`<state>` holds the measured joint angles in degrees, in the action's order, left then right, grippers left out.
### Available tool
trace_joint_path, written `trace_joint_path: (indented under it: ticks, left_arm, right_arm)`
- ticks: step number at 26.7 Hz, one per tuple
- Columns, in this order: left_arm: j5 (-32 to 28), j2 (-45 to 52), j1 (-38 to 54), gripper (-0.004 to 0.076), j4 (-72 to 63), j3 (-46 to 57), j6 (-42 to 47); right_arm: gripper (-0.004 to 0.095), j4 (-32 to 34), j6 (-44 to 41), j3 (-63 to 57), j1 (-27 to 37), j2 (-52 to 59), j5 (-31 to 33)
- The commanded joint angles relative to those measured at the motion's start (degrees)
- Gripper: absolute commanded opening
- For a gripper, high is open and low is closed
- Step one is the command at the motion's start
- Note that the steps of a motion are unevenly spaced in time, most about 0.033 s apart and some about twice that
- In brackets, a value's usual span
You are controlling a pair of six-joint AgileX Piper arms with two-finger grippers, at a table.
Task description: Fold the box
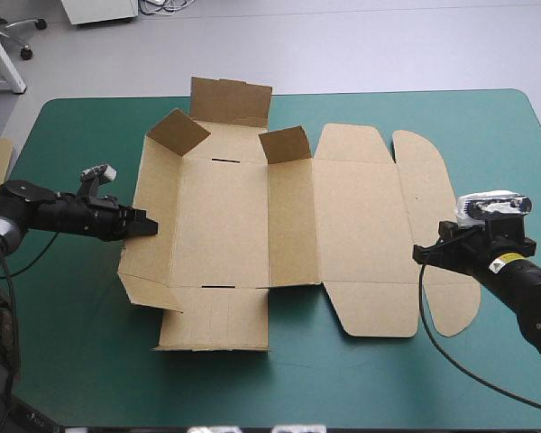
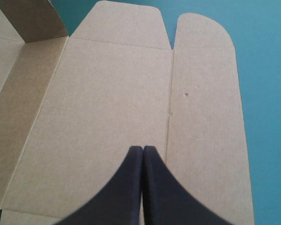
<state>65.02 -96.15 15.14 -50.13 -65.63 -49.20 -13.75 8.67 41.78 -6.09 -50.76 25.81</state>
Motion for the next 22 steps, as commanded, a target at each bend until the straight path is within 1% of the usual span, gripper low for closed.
trace_joint_path:
  ticks: [1, 7, 13, 16, 19, 20, 22]
  left_arm:
    - [3.21, 2.85, -2.1, -0.0014, 3.93, -4.43, 1.34]
    - [2.19, 2.85, -8.41, -0.0014, 15.97, -13.21, 3.66]
    - [0.31, 2.71, -13.01, -0.0014, 25.88, -25.62, 3.74]
    - [0.66, 1.28, -16.52, -0.0014, 30.23, -32.51, 3.85]
    - [-0.07, 0.47, -20.47, -0.0014, 31.54, -34.66, 3.71]
    - [-0.84, 0.18, -21.75, -0.0014, 32.72, -34.79, 3.71]
    - [-3.87, -0.61, -27.58, -0.0014, 37.85, -35.02, 3.71]
  right_arm:
    - [-0.0034, 0.08, 0.1, 2.09, 0.5, 0.34, -3.38]
    - [-0.0034, 0.39, 0.1, 2.09, 0.5, 0.34, -3.38]
    - [-0.0033, 0.53, 0.1, 2.09, 0.5, 0.34, -3.38]
    - [-0.0034, 0.42, 0.1, 2.09, 0.5, 0.34, -3.49]
    - [-0.0034, 0.01, 0.1, 2.09, 0.5, 0.34, -3.49]
    - [-0.0034, 0.01, 0.1, 2.09, 0.5, 0.34, -3.49]
    - [-0.0034, -0.12, 0.1, 2.09, 0.5, 0.34, -3.49]
